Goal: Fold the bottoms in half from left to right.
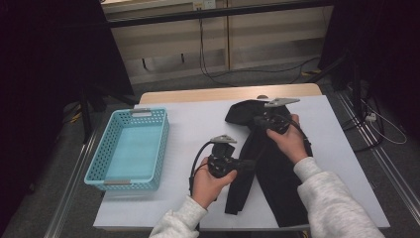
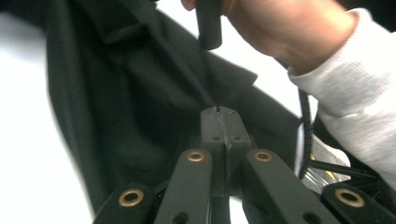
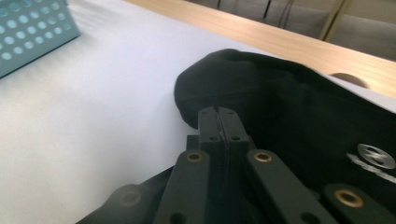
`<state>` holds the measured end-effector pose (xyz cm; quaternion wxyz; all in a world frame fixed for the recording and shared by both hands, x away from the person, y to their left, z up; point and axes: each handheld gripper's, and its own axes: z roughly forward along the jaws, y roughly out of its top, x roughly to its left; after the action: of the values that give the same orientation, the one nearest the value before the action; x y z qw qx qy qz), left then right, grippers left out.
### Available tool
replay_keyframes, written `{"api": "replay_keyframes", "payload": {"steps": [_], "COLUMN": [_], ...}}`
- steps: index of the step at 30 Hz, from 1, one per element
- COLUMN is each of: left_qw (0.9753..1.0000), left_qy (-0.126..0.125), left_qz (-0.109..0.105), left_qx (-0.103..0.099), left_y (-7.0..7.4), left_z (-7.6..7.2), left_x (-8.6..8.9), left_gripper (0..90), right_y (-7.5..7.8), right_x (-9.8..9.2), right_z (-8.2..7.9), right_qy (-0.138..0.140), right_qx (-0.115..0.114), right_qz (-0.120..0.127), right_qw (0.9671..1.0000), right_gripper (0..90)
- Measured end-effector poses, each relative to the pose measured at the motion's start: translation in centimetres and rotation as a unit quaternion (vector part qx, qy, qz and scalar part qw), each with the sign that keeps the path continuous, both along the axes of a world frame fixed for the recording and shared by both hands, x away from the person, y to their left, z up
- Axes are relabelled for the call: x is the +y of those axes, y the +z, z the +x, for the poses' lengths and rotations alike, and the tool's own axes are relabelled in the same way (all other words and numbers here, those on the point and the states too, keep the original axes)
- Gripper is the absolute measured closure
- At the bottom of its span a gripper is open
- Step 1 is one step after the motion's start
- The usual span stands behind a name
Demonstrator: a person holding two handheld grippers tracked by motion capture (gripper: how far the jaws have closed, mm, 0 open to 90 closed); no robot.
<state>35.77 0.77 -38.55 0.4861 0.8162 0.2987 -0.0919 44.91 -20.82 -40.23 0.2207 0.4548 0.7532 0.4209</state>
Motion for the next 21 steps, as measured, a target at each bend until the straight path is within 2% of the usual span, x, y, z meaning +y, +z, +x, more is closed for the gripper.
{"api": "replay_keyframes", "payload": {"steps": [2,4,5,6,7,8,9,10,11,12,13,14,15,16,18,19,21], "left_qw": [0.9998,0.9994,0.9992,0.999,0.9989,0.9989,0.9988,0.9983,0.9979,0.9971,0.9959,0.9939,0.9927,0.9923,0.9904,0.9898,0.9889], "left_qy": [-0.015,-0.027,-0.033,-0.034,-0.031,-0.025,-0.022,-0.006,0.007,0.024,0.036,0.045,0.05,0.058,0.067,0.07,0.076], "left_qz": [-0.008,-0.021,-0.024,-0.024,-0.024,-0.022,-0.019,0.004,0.024,0.036,0.043,0.058,0.072,0.072,0.087,0.092,0.097], "left_qx": [-0.007,-0.002,-0.003,-0.016,-0.027,-0.033,-0.039,-0.059,-0.059,-0.062,-0.071,-0.083,-0.083,-0.083,-0.084,-0.084,-0.083], "left_y": [0.8,1.3,1.5,1.7,1.7,1.7,1.6,1.3,1.0,0.7,0.4,0.1,-0.2,-0.6,-1.2,-1.4,-1.8], "left_z": [-0.1,0.0,0.0,0.0,0.2,0.5,0.7,1.1,1.6,2.0,2.2,2.4,2.7,2.9,3.1,3.3,3.5], "left_x": [-1.7,-3.2,-3.7,-4.2,-4.4,-4.4,-4.2,-3.7,-3.3,-2.6,-2.0,-1.3,-0.3,0.4,1.7,2.2,3.3], "left_gripper": [90.0,90.0,89.7,88.9,83.7,71.3,66.9,63.1,46.6,32.9,27.1,26.6,22.4,18.1,16.2,15.9,14.1], "right_y": [0.8,1.8,2.5,2.7,2.9,2.9,2.9,2.8,2.3,1.8,1.3,0.9,0.4,-0.3,-1.0,-1.4,-1.8], "right_x": [-1.7,-3.9,-5.5,-6.5,-8.1,-8.9,-9.9,-10.4,-10.8,-10.7,-10.6,-10.5,-10.4,-10.1,-9.6,-9.3,-8.7], "right_z": [-0.3,-0.7,-1.0,-1.2,-1.4,-1.7,-2.1,-2.4,-2.7,-2.8,-3.1,-3.4,-3.8,-4.1,-4.7,-5.3,-6.0], "right_qy": [-0.017,-0.041,-0.062,-0.074,-0.091,-0.105,-0.119,-0.119,-0.115,-0.123,-0.134,-0.129,-0.126,-0.124,-0.102,-0.099,-0.079], "right_qx": [-0.008,-0.017,-0.023,-0.026,-0.022,-0.02,-0.032,-0.03,-0.011,0.015,0.025,0.023,0.026,0.035,0.042,0.038,0.044], "right_qz": [0.001,0.0,-0.002,-0.001,0.014,0.009,-0.014,-0.006,0.011,0.001,-0.019,-0.023,-0.019,-0.021,-0.023,-0.025,-0.023], "right_qw": [0.9998,0.999,0.9978,0.9969,0.9955,0.9942,0.9922,0.9925,0.9932,0.9923,0.9905,0.9911,0.9915,0.9914,0.9936,0.9941,0.9956], "right_gripper": [90.0,90.0,90.0,89.9,89.0,89.2,88.3,82.6,61.8,45.1,43.1,47.0,43.1,34.9,33.2,32.0,31.9]}}
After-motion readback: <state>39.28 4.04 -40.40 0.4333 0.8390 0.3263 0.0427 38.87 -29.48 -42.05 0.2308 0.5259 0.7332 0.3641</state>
